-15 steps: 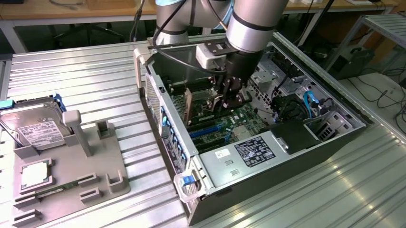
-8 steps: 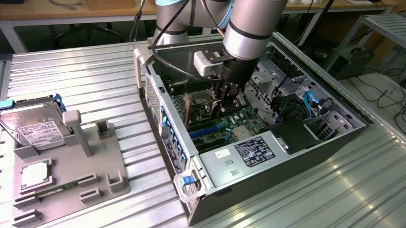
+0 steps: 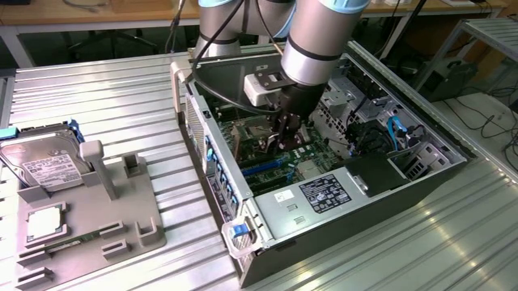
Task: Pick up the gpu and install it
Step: 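Insert the gpu into the slot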
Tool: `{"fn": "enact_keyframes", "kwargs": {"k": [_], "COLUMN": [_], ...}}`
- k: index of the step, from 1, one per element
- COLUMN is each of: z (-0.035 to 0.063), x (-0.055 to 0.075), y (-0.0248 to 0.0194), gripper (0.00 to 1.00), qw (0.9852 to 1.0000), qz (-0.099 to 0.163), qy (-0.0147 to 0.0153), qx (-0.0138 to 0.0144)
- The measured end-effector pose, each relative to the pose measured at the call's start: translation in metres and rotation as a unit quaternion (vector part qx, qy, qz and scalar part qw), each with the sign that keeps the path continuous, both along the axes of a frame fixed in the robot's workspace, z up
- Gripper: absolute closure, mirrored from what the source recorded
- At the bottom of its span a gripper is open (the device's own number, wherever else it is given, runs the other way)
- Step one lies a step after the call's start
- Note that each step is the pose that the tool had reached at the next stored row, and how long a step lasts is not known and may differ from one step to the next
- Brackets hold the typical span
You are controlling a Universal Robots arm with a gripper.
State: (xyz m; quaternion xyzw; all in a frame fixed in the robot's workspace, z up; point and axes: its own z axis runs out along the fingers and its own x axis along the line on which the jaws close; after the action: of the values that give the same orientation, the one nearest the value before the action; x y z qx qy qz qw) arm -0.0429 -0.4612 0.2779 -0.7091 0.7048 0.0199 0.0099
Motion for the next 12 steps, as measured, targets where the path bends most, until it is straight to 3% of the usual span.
{"fn": "enact_keyframes", "kwargs": {"k": [12], "z": [-0.0129], "x": [-0.010], "y": [-0.0028], "gripper": [0.73], "qw": [1.0000], "qz": [0.000], "qy": [0.0001], "qx": [0.0014]}}
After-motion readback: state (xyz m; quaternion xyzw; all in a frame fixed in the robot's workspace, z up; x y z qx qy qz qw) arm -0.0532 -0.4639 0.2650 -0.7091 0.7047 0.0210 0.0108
